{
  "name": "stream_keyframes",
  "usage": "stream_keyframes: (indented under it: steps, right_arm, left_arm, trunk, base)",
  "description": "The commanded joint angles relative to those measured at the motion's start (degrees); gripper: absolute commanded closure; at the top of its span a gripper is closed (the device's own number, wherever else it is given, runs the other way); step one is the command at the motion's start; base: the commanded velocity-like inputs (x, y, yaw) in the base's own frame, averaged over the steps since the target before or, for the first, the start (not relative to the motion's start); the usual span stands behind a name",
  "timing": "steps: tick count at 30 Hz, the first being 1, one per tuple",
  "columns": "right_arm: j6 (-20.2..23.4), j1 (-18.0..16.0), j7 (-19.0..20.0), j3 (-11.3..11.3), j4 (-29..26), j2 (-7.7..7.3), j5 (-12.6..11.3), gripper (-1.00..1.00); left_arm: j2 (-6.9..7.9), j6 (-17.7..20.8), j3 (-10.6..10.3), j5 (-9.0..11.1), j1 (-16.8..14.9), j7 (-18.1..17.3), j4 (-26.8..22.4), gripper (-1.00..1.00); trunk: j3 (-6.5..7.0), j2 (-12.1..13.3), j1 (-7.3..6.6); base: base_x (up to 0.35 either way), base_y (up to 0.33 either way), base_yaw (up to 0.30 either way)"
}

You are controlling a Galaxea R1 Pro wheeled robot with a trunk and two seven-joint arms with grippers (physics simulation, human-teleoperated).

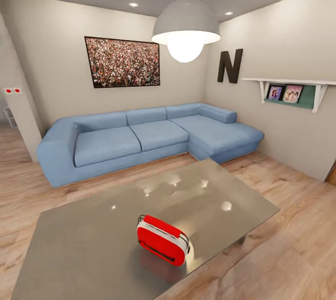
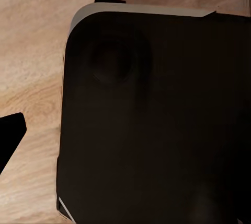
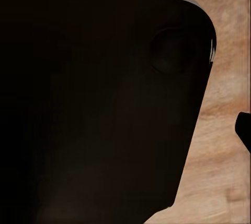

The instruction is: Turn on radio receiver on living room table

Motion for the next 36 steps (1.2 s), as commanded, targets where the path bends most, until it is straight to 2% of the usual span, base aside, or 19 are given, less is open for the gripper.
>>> stream_keyframes:
  steps: [1, 30, 36]
  right_arm:
    - [0.00, 0.00, 0.00, 0.00, 0.00, 0.00, 0.00, -1.00]
    - [0.00, 0.00, 0.00, 0.00, 0.00, 0.00, 0.00, -1.00]
    - [0.00, 0.00, 0.06, -0.03, 0.00, -0.02, 0.00, -1.00]
  left_arm:
    - [0.00, 0.00, 0.00, 0.00, 0.00, 0.00, 0.00, -1.00]
    - [0.00, 0.00, 0.00, 0.09, 0.00, 0.00, 0.00, -1.00]
    - [0.00, -0.03, 0.00, 0.09, 0.00, 0.00, 0.00, -1.00]
  trunk:
    - [0.00, 0.00, 0.00]
    - [0.00, 0.00, 0.00]
    - [0.00, 0.00, 0.00]
  base:
    - [0.237, -0.181, 0.275]
    - [0.237, -0.181, 0.275]
    - [0.058, -0.044, 0.063]
